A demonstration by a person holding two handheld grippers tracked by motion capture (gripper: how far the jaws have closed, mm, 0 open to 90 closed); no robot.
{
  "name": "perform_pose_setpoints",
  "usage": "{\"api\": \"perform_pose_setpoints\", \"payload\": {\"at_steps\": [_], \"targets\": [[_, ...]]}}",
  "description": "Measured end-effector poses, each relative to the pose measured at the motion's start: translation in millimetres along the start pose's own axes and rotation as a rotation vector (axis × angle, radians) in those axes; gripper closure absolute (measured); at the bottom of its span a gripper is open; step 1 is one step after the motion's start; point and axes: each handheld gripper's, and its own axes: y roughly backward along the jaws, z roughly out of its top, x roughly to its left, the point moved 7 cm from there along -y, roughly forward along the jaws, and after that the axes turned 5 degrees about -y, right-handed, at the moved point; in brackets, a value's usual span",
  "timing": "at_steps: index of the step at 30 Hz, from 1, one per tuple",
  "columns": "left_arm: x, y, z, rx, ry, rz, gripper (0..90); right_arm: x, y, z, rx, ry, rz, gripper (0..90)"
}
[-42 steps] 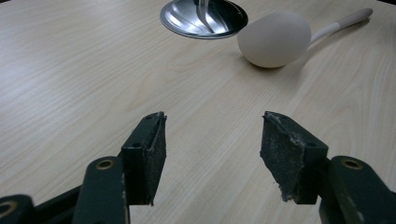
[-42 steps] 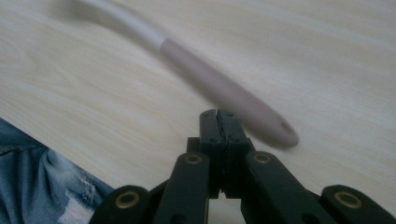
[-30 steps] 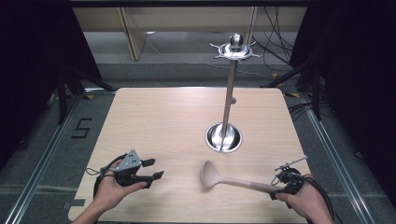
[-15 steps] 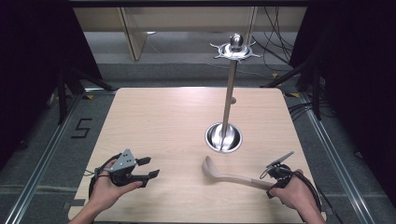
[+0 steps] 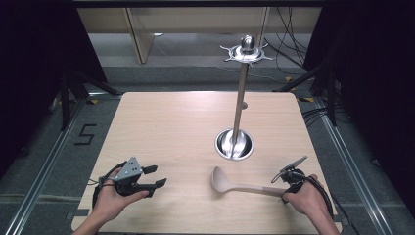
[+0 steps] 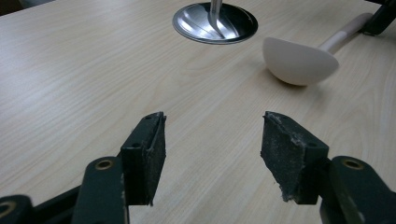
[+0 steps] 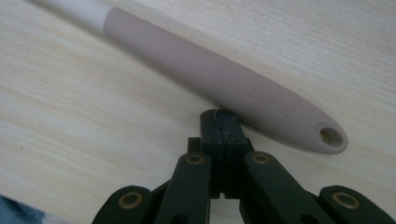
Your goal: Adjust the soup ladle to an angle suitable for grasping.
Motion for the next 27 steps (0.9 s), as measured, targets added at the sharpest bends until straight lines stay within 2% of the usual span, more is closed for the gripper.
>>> {"api": "perform_pose_setpoints", "payload": {"at_steps": [1,2,4,5,7,8,11,13,15,16,17,18,19,23,26,27], "targets": [[0.3,0.0,-0.2,0.001,-0.001,0.005,39.3,-1.6,-0.7,1.2,0.009,-0.001,-0.007,90.0],[0.2,-0.1,-0.3,0.0,-0.001,0.0,39.3,-3.2,-2.3,4.3,-0.018,-0.004,-0.01,90.0],[0.2,0.0,-0.4,0.0,0.0,0.0,39.3,-3.3,-0.4,5.7,-0.01,-0.014,-0.01,90.0],[0.6,0.0,-0.5,-0.001,-0.004,0.0,39.3,-5.1,1.7,10.6,-0.027,-0.023,-0.012,90.0],[0.6,-0.1,-0.9,0.001,-0.001,0.001,39.3,-9.5,1.7,16.2,-0.051,-0.019,-0.04,90.0],[0.6,-0.1,-0.9,0.001,-0.001,0.001,39.2,-7.7,2.6,19.4,-0.051,-0.035,-0.014,90.0],[0.8,0.4,-0.9,0.002,-0.003,0.001,39.2,-10.0,0.4,28.1,-0.063,-0.05,-0.02,90.0],[1.1,0.8,-1.2,0.002,0.001,0.007,39.2,-9.9,-0.5,33.7,-0.058,-0.083,-0.024,90.0],[1.3,0.7,-1.4,0.002,0.001,0.003,39.2,-10.9,-1.1,37.4,-0.07,-0.085,-0.025,90.0],[1.5,0.7,-1.7,0.005,0.002,0.004,39.2,-12.2,-0.6,45.7,-0.084,-0.106,-0.035,90.0],[0.5,0.6,-2.4,0.006,0.025,0.006,39.1,-11.9,0.1,49.2,-0.086,-0.11,-0.027,90.0],[0.5,0.6,-2.4,0.006,0.025,0.006,39.1,-11.9,0.1,49.2,-0.086,-0.11,-0.027,90.0],[2.2,1.2,-1.9,0.008,0.0,0.009,39.1,-12.4,-1.8,57.2,-0.107,-0.13,-0.018,90.0],[2.0,1.7,-1.7,0.003,0.003,0.005,39.0,-12.6,-4.9,65.6,-0.111,-0.138,-0.011,89.7],[2.4,2.1,-2.0,0.006,0.004,0.013,39.0,-14.3,-5.7,70.7,-0.12,-0.167,-0.028,81.3],[2.1,1.9,-2.0,0.003,0.005,0.008,39.0,-13.5,-3.2,71.5,-0.141,-0.23,-0.001,70.9]]}}
